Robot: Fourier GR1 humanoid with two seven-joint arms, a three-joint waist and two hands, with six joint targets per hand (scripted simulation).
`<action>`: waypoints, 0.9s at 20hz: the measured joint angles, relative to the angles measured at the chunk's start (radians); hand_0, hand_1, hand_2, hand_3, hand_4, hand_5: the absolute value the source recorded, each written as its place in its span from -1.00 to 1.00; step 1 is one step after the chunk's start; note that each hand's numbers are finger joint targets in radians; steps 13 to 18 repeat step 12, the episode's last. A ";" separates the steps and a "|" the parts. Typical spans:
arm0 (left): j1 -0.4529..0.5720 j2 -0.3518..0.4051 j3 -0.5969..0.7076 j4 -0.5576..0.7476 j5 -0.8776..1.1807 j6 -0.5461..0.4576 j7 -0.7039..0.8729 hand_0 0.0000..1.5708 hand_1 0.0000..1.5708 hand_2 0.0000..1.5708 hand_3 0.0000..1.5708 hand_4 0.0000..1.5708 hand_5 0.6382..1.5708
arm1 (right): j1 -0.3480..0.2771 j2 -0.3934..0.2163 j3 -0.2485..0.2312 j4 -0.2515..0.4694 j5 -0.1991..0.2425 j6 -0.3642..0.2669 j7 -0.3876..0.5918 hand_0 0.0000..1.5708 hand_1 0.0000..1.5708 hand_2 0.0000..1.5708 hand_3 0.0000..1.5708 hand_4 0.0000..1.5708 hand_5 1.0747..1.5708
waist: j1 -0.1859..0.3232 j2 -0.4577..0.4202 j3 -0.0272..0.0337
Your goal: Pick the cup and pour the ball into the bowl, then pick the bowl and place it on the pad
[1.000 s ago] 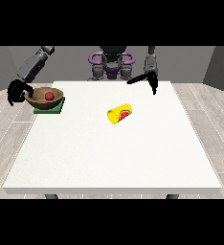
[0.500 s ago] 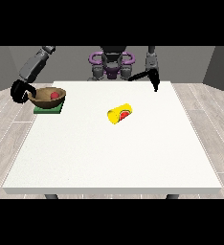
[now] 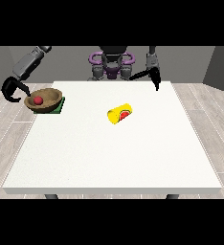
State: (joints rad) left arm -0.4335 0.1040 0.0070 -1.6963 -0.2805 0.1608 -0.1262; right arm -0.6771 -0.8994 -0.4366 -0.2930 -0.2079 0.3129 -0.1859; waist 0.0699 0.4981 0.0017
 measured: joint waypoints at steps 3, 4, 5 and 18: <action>0.011 0.003 0.001 -0.015 0.006 -0.007 0.001 -1.00 -1.00 -1.00 -1.00 -1.00 0.99 | -0.012 -0.014 0.001 0.003 0.007 -0.027 0.011 -1.00 -1.00 -0.52 -0.73 -1.00 0.64 | 0.002 0.001 -0.0003; 0.015 0.005 0.005 -0.018 0.006 -0.006 -0.003 -1.00 -1.00 -1.00 -1.00 -1.00 0.99 | -0.014 -0.015 0.003 0.003 0.010 -0.028 0.014 -1.00 -1.00 -0.52 -0.80 -1.00 0.67 | 0.000 0.000 -0.0004; 0.018 0.007 0.004 -0.036 0.009 -0.011 0.009 -1.00 -1.00 -1.00 -1.00 -1.00 0.99 | -0.020 -0.023 0.003 0.005 0.011 -0.026 0.017 -1.00 -1.00 -0.55 -0.67 -1.00 0.67 | -0.001 0.000 -0.0001; 0.052 -0.016 -0.018 -0.056 -0.008 0.000 0.038 -1.00 -1.00 -1.00 -1.00 -1.00 1.00 | -0.061 -0.083 -0.002 0.001 0.003 0.035 0.074 -1.00 -1.00 -0.76 -0.63 -1.00 0.73 | -0.029 -0.038 -0.0003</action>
